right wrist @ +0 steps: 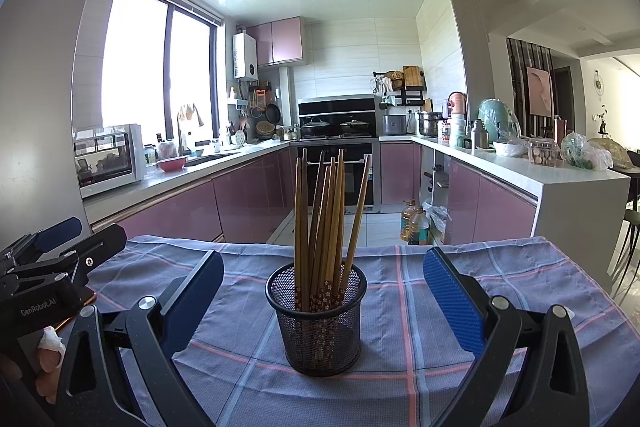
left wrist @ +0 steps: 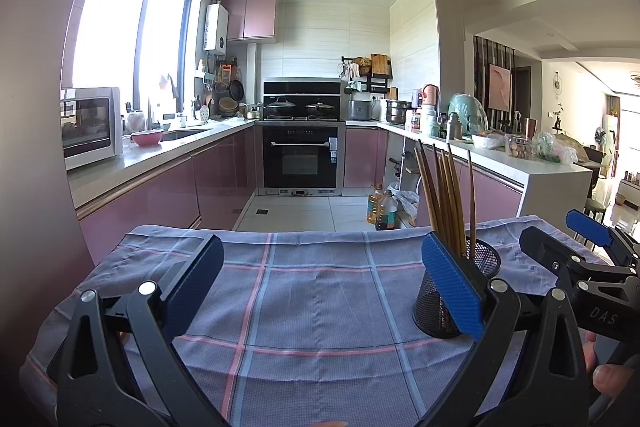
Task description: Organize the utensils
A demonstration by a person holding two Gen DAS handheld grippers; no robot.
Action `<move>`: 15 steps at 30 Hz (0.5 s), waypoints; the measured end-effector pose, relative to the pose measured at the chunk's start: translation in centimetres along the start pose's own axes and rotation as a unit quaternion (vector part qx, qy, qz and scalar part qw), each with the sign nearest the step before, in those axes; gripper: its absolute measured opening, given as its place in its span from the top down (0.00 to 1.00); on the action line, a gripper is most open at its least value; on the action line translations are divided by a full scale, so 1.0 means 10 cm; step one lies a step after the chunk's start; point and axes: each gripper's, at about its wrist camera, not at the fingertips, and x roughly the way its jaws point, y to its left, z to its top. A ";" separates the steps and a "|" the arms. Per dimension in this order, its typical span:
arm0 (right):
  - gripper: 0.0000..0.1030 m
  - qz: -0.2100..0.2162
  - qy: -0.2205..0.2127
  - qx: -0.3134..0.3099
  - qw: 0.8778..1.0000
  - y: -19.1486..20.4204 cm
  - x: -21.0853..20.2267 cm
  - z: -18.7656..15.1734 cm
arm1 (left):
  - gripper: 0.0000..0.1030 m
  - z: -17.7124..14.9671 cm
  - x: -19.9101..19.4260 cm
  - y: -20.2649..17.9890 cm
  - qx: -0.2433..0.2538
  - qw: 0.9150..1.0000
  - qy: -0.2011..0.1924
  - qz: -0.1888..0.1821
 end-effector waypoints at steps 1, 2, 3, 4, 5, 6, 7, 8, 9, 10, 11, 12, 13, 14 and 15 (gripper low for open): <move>0.06 0.000 0.000 0.000 1.000 0.00 0.00 0.00 | 0.05 0.00 0.00 0.00 0.000 1.000 0.000 0.000; 0.06 0.000 0.000 0.000 1.000 0.00 0.00 0.00 | 0.05 0.00 0.00 0.00 0.000 1.000 0.000 0.000; 0.06 0.000 0.000 0.000 1.000 0.00 0.00 0.00 | 0.05 0.00 0.00 0.00 0.000 1.000 0.000 0.000; 0.06 0.000 0.000 0.000 1.000 0.00 0.00 0.00 | 0.05 0.01 0.00 0.00 0.000 1.000 0.000 0.000; 0.06 0.000 0.000 0.000 1.000 0.00 0.00 0.00 | 0.05 0.00 0.00 0.00 0.000 1.000 0.000 0.000; 0.06 0.000 0.000 0.001 1.000 0.00 0.00 0.00 | 0.05 0.01 0.00 0.00 0.000 1.000 0.000 0.000; 0.06 0.000 0.000 0.002 1.000 0.00 0.01 0.00 | 0.05 0.00 0.00 0.00 0.000 1.000 0.000 0.000; 0.06 0.000 0.000 0.002 1.000 0.00 0.01 0.00 | 0.05 0.01 0.00 0.00 0.000 1.000 0.000 0.000; 0.06 0.000 0.001 0.003 1.000 0.01 0.01 0.00 | 0.05 0.01 0.00 0.00 0.000 1.000 0.000 0.000; 0.06 -0.001 0.001 0.003 1.000 0.01 0.02 0.00 | 0.05 0.01 0.00 -0.01 0.000 1.000 0.000 0.001; 0.06 -0.001 0.001 0.003 1.000 0.01 0.01 0.00 | 0.05 0.01 0.00 0.00 0.000 1.000 0.000 0.000; 0.06 -0.001 0.001 0.003 1.000 0.01 0.01 0.00 | 0.05 0.01 0.00 -0.01 0.000 1.000 0.000 0.000; 0.06 -0.001 0.001 0.002 1.000 0.01 0.02 0.00 | 0.05 0.01 0.00 -0.01 0.001 1.000 0.000 0.001; 0.06 -0.001 0.001 0.003 1.000 0.01 0.01 0.00 | 0.05 0.01 0.00 0.00 0.000 1.000 0.000 0.000; 0.06 -0.001 0.001 0.003 1.000 0.01 0.01 0.00 | 0.05 0.01 0.00 -0.01 0.000 1.000 0.001 0.000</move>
